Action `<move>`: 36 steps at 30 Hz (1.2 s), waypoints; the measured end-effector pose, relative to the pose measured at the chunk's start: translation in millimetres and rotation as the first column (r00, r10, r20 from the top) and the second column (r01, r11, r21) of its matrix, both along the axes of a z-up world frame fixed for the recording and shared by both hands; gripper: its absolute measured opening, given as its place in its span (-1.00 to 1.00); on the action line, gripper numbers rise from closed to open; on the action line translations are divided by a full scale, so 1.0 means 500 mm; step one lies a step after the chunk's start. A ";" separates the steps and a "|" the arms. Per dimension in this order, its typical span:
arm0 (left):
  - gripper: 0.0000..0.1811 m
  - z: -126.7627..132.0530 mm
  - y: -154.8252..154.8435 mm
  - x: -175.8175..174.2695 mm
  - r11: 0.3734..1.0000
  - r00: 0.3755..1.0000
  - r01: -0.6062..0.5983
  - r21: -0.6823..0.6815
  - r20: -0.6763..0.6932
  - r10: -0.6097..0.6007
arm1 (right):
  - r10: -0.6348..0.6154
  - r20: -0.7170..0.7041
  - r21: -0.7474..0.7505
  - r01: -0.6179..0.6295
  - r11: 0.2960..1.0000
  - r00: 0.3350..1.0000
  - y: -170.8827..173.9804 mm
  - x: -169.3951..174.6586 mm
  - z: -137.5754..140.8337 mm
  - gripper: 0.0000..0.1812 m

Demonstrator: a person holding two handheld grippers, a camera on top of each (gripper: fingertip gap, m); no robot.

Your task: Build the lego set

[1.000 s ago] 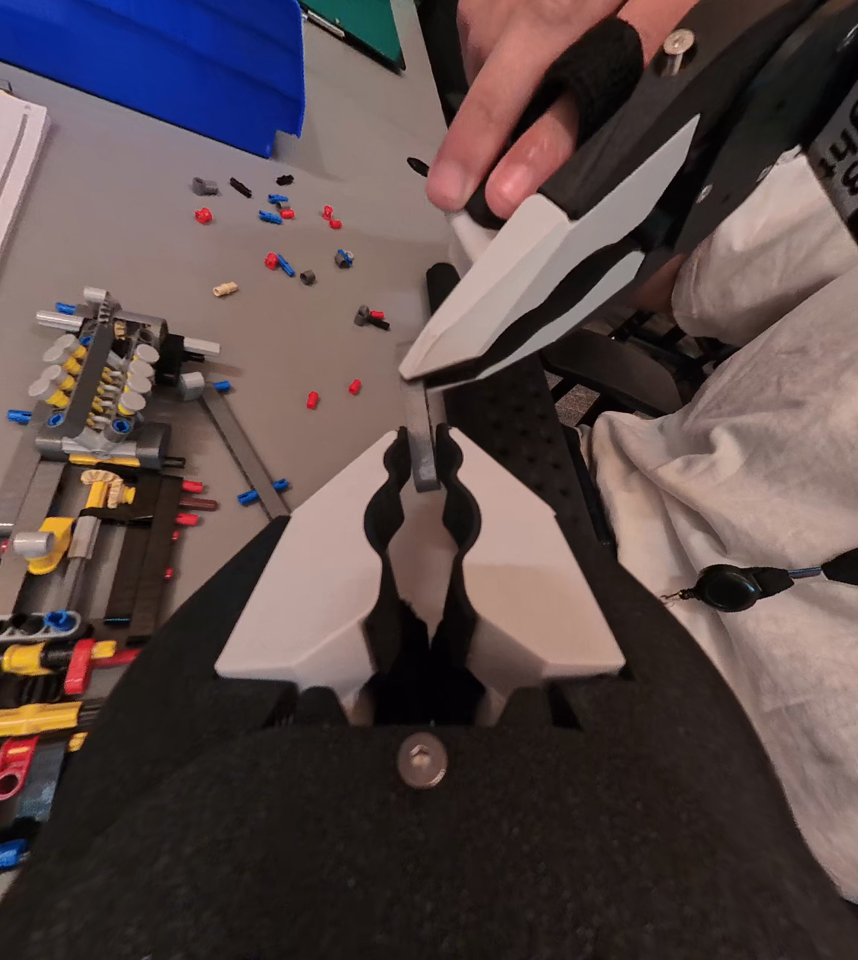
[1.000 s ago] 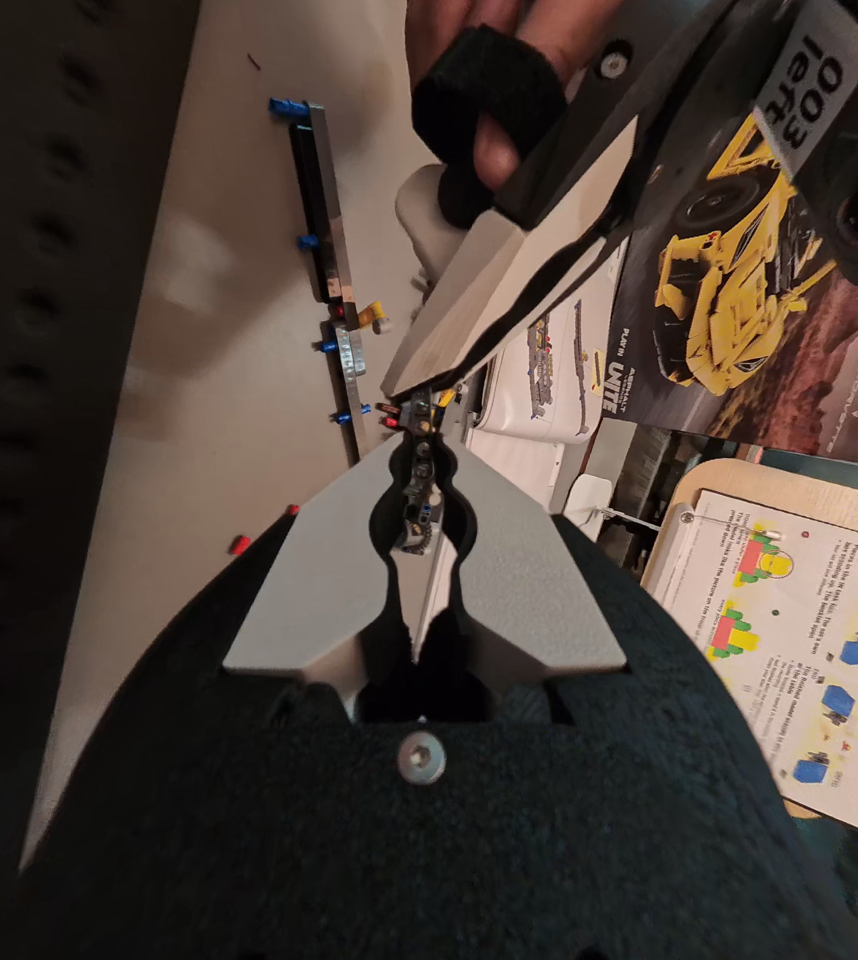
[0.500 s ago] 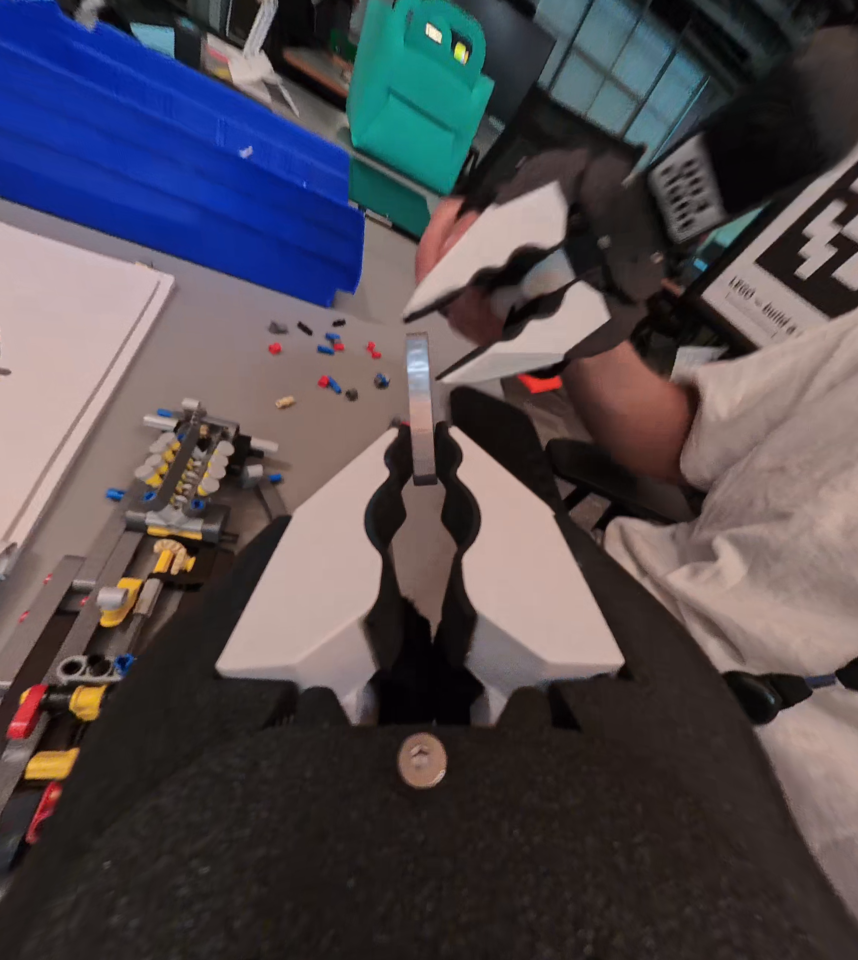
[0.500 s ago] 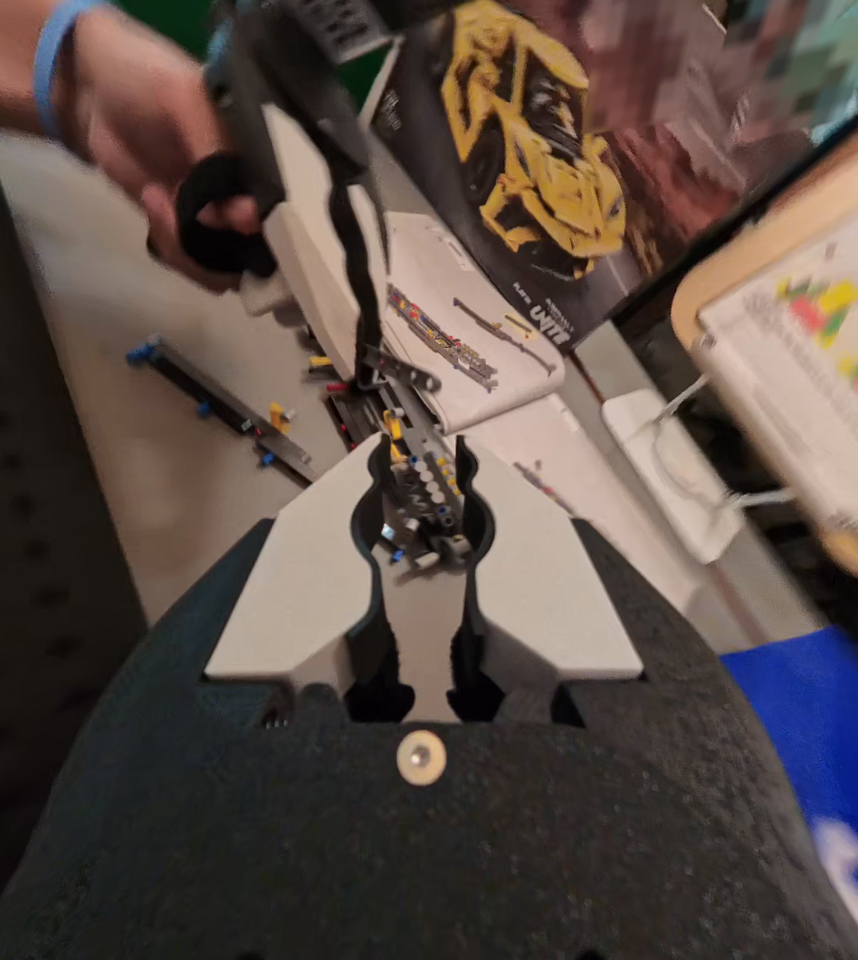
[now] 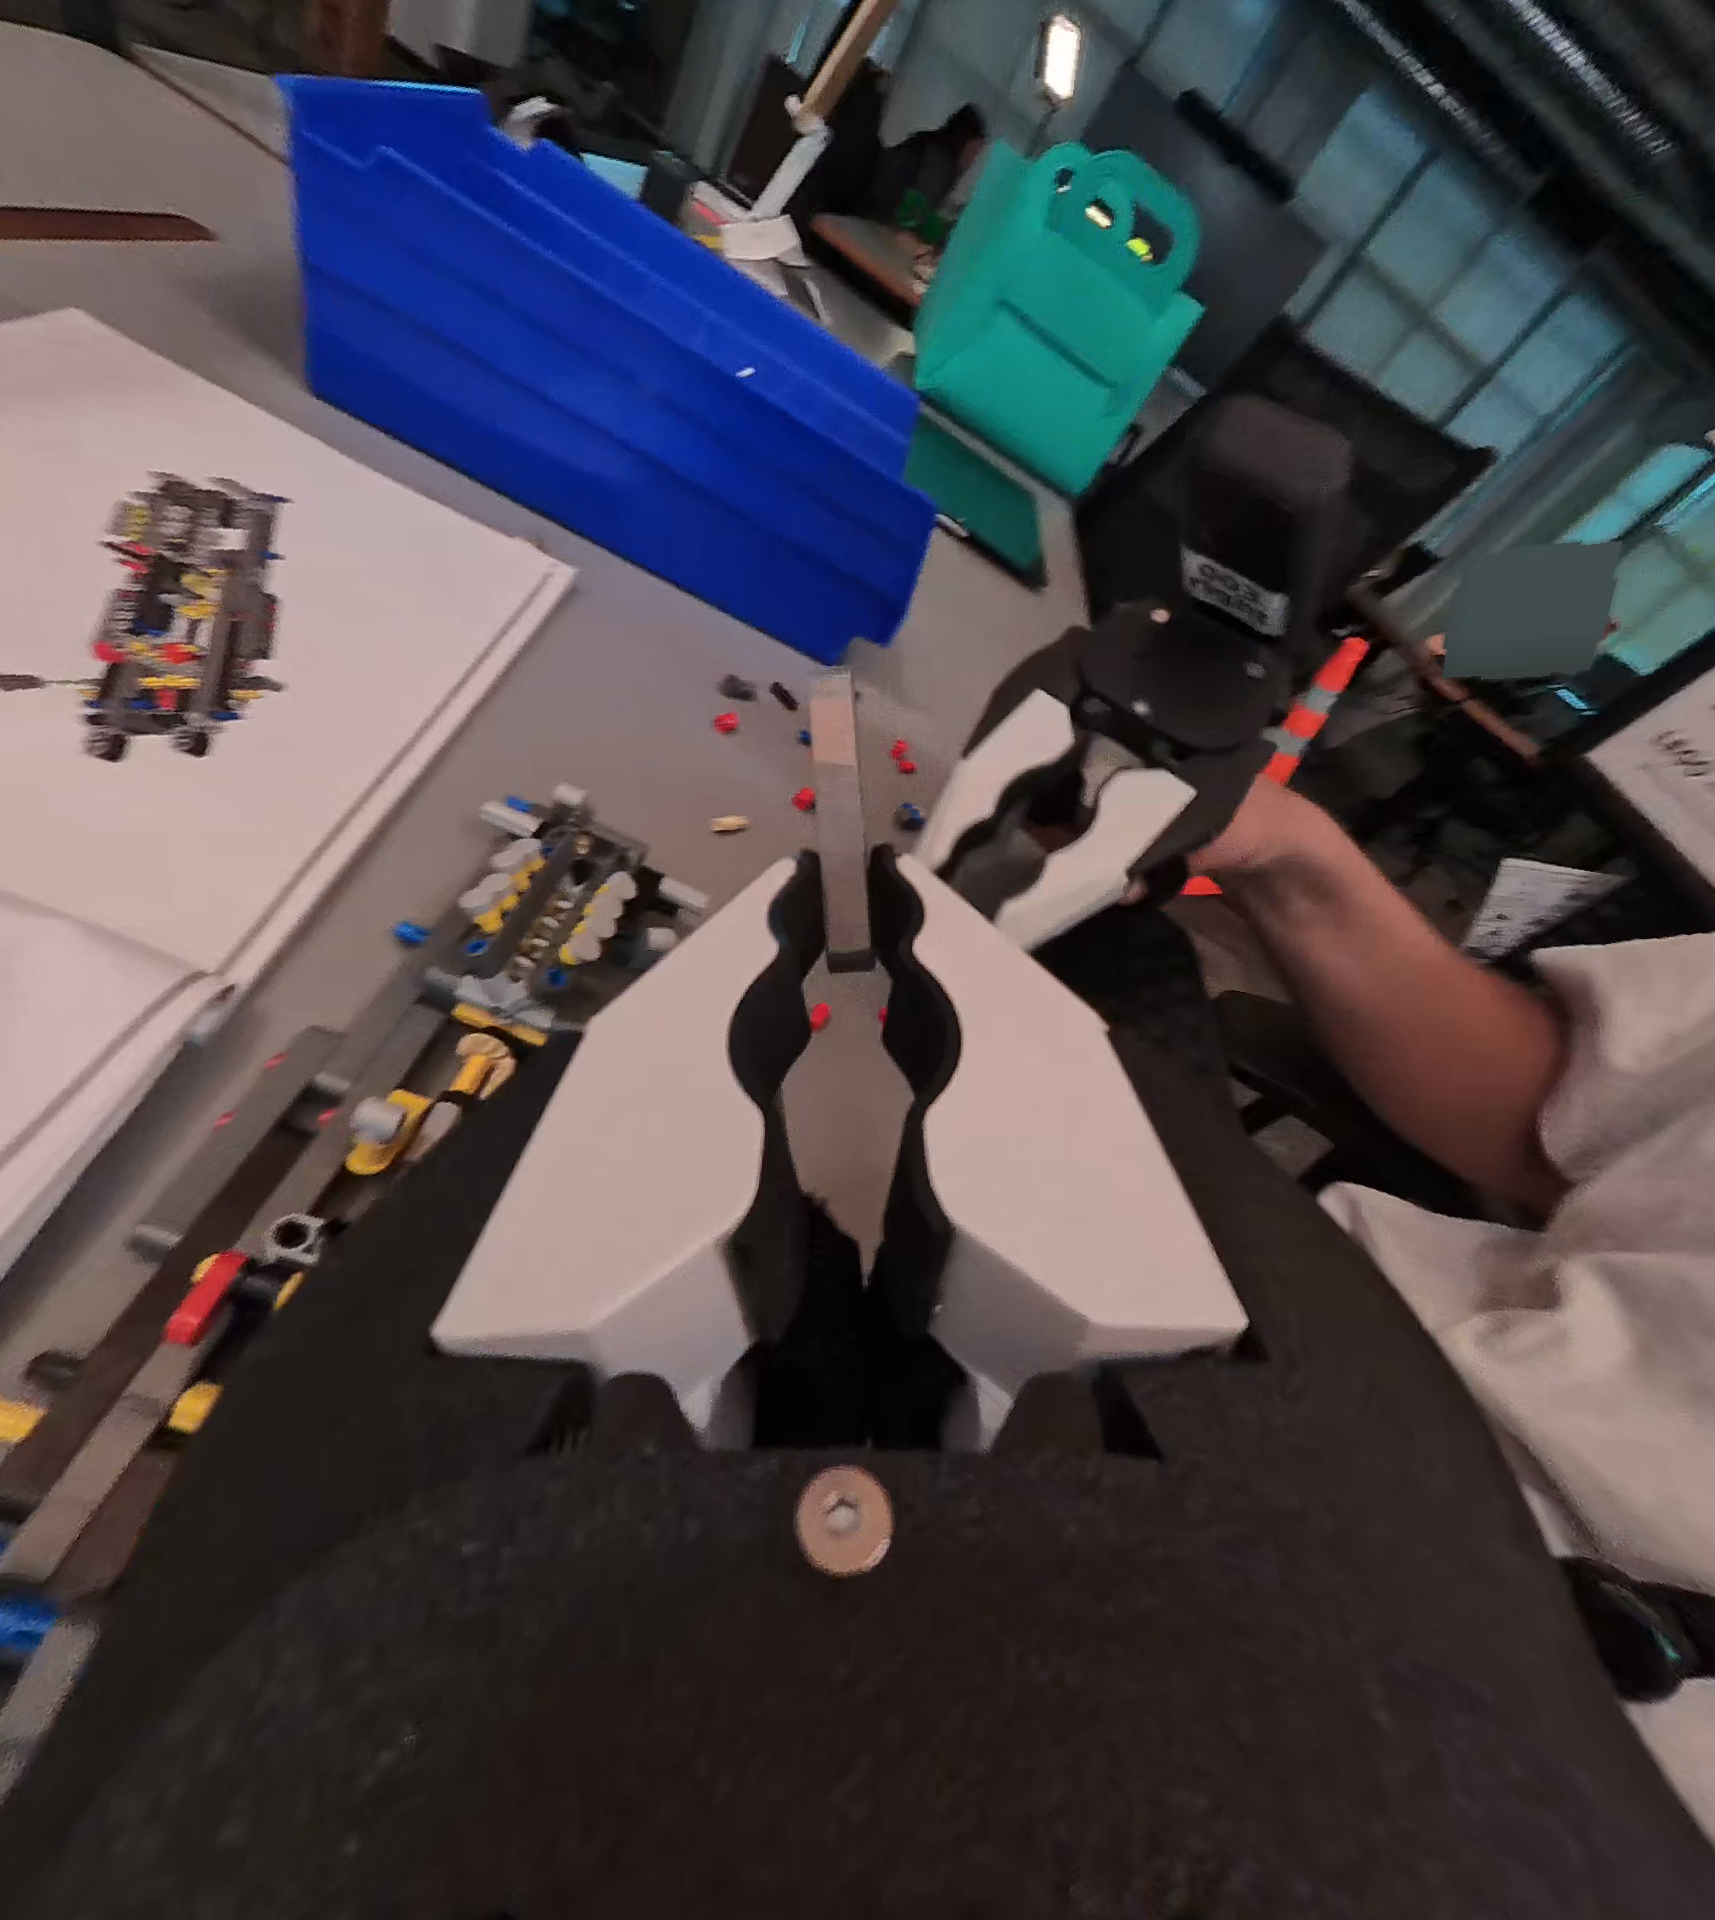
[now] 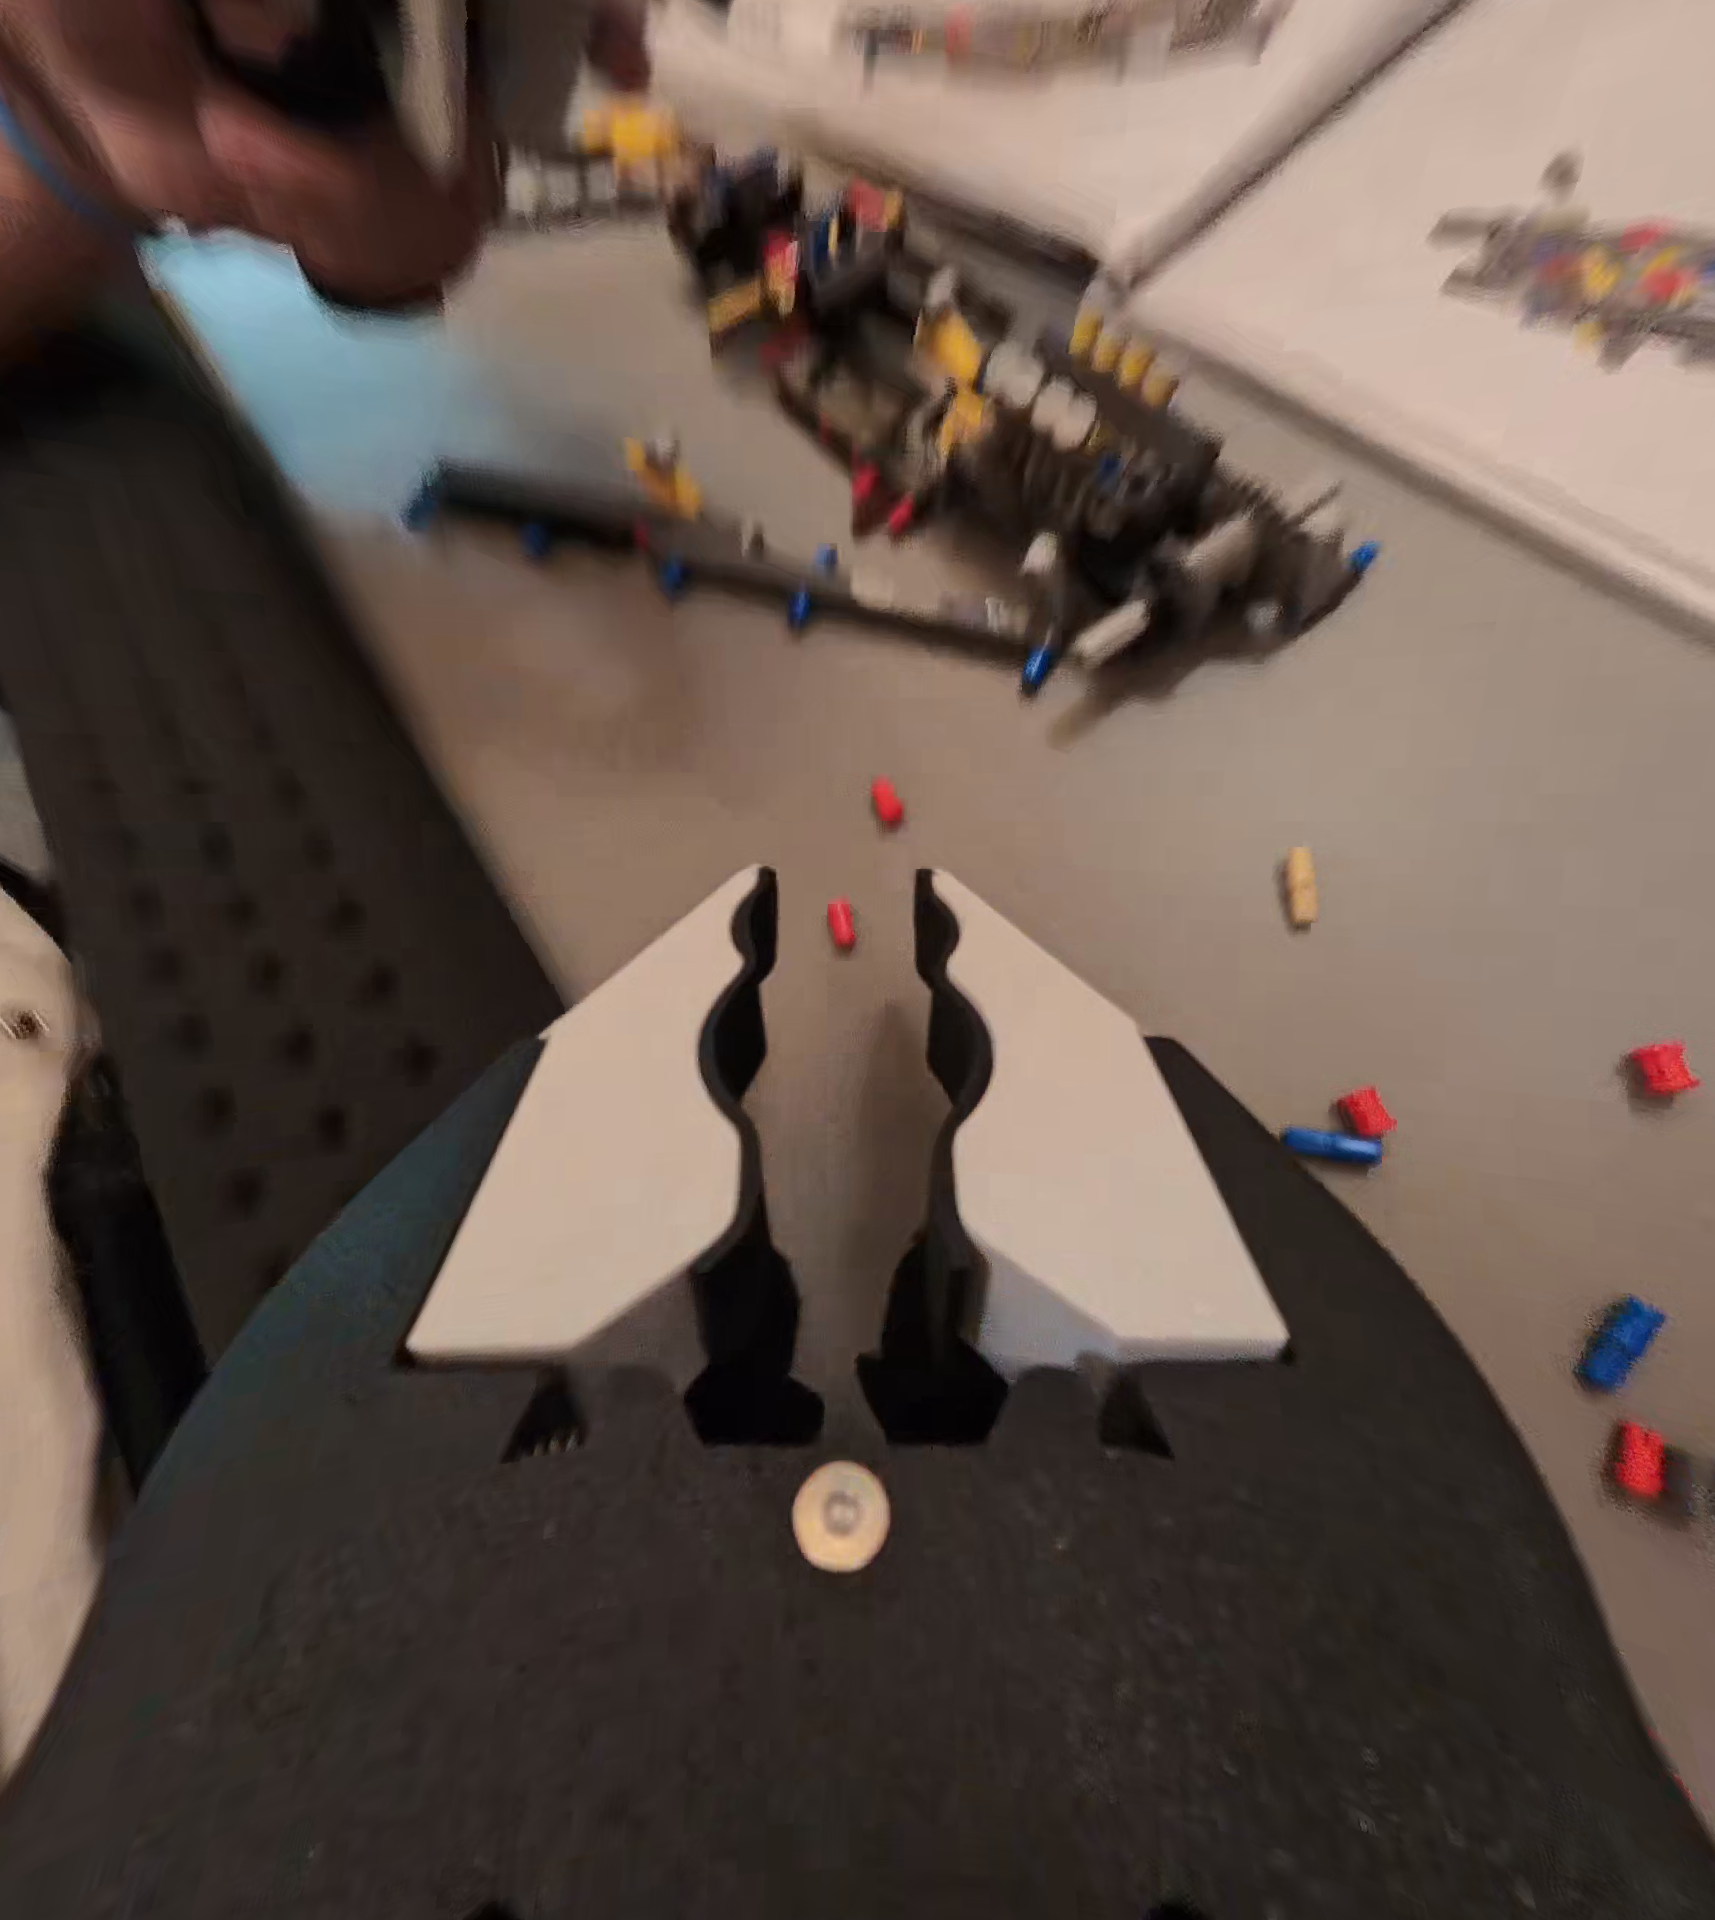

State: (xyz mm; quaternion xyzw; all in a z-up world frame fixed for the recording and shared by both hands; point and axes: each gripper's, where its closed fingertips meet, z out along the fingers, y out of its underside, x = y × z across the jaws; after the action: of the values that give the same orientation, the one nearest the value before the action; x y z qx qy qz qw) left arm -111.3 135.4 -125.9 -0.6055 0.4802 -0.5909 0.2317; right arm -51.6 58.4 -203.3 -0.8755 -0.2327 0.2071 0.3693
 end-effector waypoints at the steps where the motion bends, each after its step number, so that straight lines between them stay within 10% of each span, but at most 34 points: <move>1: -0.92 -0.003 0.003 0.000 1.000 1.000 -0.009 0.013 -0.007 0.010 | 0.022 0.058 -0.028 -0.020 0.999 0.998 -0.011 0.002 -0.019 -0.72; 16: -0.92 -0.036 -0.002 0.004 0.996 0.996 0.001 0.089 -0.085 0.007 | 0.099 0.354 0.000 -0.106 0.994 0.930 0.012 -0.005 -0.042 -0.86; 32: -0.92 -0.049 0.003 0.002 0.985 0.992 -0.009 0.173 -0.124 0.031 | 0.202 0.292 -0.013 -0.207 0.978 0.935 0.058 -0.029 -0.065 -0.96; 36: -0.92 -0.061 0.009 0.007 0.955 0.986 -0.037 0.295 -0.143 0.083 | 0.096 0.026 0.148 -0.098 0.984 0.995 0.100 -0.055 0.041 -0.96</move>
State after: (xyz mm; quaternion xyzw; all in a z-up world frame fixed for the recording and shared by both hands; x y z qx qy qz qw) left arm -107.8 140.1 -156.5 -0.6227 0.5596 -0.4581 0.2987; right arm -79.2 108.5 -182.7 -0.8350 -0.2935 0.1984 0.4211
